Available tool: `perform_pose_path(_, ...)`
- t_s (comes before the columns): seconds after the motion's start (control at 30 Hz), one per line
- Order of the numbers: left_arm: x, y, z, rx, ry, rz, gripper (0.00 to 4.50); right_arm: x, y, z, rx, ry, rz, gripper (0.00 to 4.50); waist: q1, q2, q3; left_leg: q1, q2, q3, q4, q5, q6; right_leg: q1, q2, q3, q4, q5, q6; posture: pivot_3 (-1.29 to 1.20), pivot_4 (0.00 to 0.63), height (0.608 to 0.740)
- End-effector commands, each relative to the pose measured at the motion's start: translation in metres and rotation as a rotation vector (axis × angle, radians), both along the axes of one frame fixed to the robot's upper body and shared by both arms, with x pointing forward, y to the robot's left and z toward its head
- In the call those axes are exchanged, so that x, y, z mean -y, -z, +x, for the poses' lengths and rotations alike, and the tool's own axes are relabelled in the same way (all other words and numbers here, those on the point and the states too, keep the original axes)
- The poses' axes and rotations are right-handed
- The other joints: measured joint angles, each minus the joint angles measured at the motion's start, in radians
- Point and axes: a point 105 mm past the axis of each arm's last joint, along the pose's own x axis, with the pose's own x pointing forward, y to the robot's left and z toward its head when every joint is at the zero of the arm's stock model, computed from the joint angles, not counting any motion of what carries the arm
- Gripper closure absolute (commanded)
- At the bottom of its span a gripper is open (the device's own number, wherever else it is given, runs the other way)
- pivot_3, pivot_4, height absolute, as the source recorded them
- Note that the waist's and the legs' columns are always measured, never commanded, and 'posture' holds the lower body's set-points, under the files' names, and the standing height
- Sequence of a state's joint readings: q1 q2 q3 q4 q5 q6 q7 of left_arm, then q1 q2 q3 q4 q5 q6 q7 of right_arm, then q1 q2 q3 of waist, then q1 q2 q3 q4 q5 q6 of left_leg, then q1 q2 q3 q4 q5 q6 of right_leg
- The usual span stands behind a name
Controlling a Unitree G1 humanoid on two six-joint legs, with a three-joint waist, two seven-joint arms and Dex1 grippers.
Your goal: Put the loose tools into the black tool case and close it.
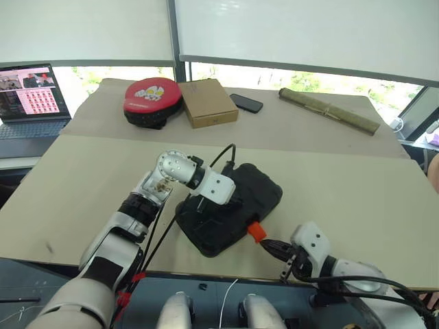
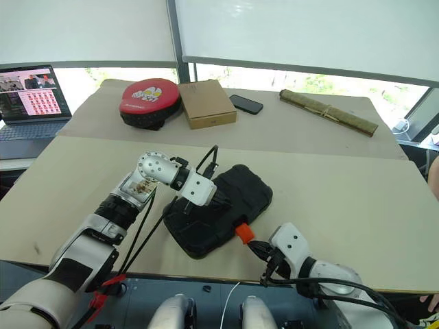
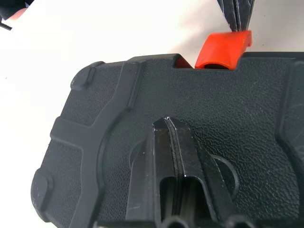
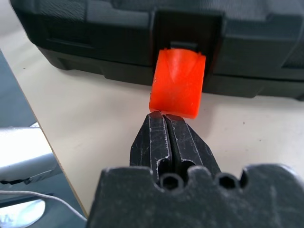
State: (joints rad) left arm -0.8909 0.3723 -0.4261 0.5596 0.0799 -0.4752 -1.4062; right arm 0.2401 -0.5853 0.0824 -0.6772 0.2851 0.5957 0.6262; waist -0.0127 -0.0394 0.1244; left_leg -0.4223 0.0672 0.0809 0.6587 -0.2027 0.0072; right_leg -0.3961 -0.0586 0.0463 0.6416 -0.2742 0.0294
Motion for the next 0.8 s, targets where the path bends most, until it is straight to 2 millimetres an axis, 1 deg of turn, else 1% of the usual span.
perform_pose_path(0.03, -0.012, 0.043, -0.010, -0.109, -0.006, 0.161, 4.50, -0.007, -0.011, 0.004, 0.044, -0.028, 0.005, 4.40, 0.000, 0.000, 0.000, 0.000, 0.000, 0.000, 0.000, 0.000, 0.000, 0.000, 0.000, 0.000, 0.000, 0.000, 0.000, 0.00, 0.150, 0.740)
perform_pose_path(0.17, -0.014, 0.042, -0.009, -0.108, -0.011, 0.163, 4.50, 0.001, -0.019, -0.005, 0.041, -0.045, -0.002, 4.40, 0.001, 0.000, 0.000, 0.000, 0.000, 0.000, 0.000, 0.000, 0.000, 0.000, 0.000, 0.000, 0.000, 0.000, 0.000, 0.00, 0.150, 0.740)
perform_pose_path(0.27, -0.015, 0.041, -0.009, -0.107, -0.015, 0.163, 4.50, 0.009, -0.021, -0.004, 0.035, -0.006, 0.004, 4.40, 0.000, 0.000, 0.000, 0.000, 0.000, 0.000, 0.000, 0.000, 0.000, 0.000, 0.000, 0.000, 0.000, 0.000, 0.000, 0.00, 0.150, 0.740)
perform_pose_path(0.4, -0.014, 0.041, -0.009, -0.108, -0.015, 0.160, 4.50, 0.003, -0.006, 0.000, 0.014, -0.005, -0.011, 4.40, 0.000, 0.000, 0.000, 0.000, 0.000, 0.000, 0.000, 0.000, 0.000, 0.000, 0.000, 0.000, 0.000, 0.000, 0.000, 0.00, 0.150, 0.740)
perform_pose_path(0.5, -0.012, 0.040, -0.008, -0.106, -0.013, 0.160, 4.50, -0.006, -0.002, 0.008, 0.025, -0.002, -0.004, 4.40, 0.000, 0.000, 0.000, 0.000, 0.000, 0.000, 0.000, 0.000, 0.000, 0.000, 0.000, 0.000, 0.000, 0.000, 0.000, 0.00, 0.150, 0.740)
perform_pose_path(0.63, -0.013, 0.039, -0.008, -0.105, -0.014, 0.160, 4.50, -0.011, 0.002, 0.015, 0.031, 0.005, -0.003, 4.40, 0.001, 0.000, 0.000, 0.000, 0.000, 0.000, 0.000, 0.000, 0.000, 0.000, 0.000, 0.000, 0.000, 0.000, 0.000, 0.00, 0.150, 0.740)
perform_pose_path(0.7, -0.014, 0.039, -0.007, -0.104, -0.017, 0.164, 4.50, -0.009, 0.006, 0.016, 0.029, 0.005, -0.022, 4.40, 0.001, 0.000, 0.000, 0.000, 0.000, 0.000, 0.000, 0.000, 0.000, 0.000, 0.000, 0.000, 0.000, 0.000, 0.000, 0.00, 0.150, 0.740)
perform_pose_path(0.8, -0.015, 0.039, -0.007, -0.106, -0.024, 0.163, 4.50, -0.002, -0.001, 0.010, 0.030, 0.000, -0.025, 4.40, 0.001, 0.000, 0.000, 0.000, 0.000, 0.000, 0.000, 0.000, 0.000, 0.000, 0.000, 0.000, 0.000, 0.000, 0.000, 0.00, 0.150, 0.740)
